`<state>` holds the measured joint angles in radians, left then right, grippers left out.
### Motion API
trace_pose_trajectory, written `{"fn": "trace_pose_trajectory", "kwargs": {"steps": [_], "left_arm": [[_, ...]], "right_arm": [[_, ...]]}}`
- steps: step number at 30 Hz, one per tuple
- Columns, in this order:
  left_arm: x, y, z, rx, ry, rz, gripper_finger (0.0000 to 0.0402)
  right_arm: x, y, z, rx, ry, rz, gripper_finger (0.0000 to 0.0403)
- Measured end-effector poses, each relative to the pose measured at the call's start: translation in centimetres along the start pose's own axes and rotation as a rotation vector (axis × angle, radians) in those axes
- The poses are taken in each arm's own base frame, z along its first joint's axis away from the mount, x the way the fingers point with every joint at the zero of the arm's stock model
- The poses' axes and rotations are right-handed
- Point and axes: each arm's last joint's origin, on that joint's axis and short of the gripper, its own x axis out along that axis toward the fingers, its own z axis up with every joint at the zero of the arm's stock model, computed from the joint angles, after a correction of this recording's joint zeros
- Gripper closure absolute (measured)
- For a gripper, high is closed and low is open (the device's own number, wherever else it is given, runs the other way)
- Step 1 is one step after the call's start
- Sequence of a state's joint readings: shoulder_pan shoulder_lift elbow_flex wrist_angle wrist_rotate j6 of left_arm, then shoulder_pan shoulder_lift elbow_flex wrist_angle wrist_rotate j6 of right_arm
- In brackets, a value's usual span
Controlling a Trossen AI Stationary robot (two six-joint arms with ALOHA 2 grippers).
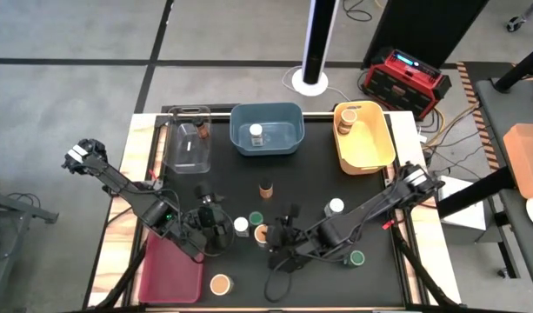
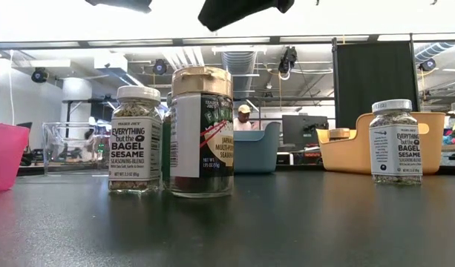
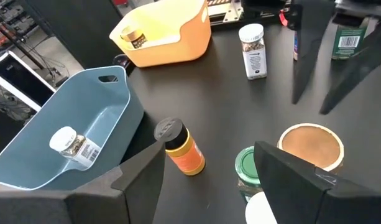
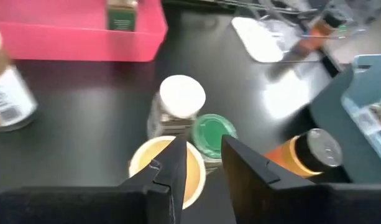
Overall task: Sort spices by type
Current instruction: Put the top gold seasoning bottle into the yellow bin
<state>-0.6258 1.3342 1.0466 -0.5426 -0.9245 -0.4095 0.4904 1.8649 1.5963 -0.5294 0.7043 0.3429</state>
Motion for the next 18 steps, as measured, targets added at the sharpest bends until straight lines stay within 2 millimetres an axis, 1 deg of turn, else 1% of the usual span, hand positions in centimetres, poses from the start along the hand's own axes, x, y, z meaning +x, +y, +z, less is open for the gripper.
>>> {"fn": "trace_pose_trajectory", "kwargs": {"steps": [3,6,10,15,18], "left_arm": [[0.0,0.02,-0.06,0.006,0.004,0.002,0.0171],[0.0,0.03,-0.07,0.014,0.005,0.002,0.0171],[0.0,0.15,-0.34,0.042,0.024,0.01,0.0171],[-0.02,0.34,-0.71,0.082,0.051,0.022,0.0171],[-0.04,0.47,-0.96,0.109,0.07,0.03,0.0171]], "right_arm": [[0.0,0.0,-0.01,0.004,0.001,0.003,0.0297],[-0.12,0.05,0.0,0.008,0.0,0.007,0.026],[-0.14,0.08,-0.08,0.082,0.013,0.023,0.0185],[-0.13,0.28,-0.25,0.194,0.059,0.095,0.0074],[-0.13,0.28,-0.24,0.216,0.059,0.096,0.0024]]}}
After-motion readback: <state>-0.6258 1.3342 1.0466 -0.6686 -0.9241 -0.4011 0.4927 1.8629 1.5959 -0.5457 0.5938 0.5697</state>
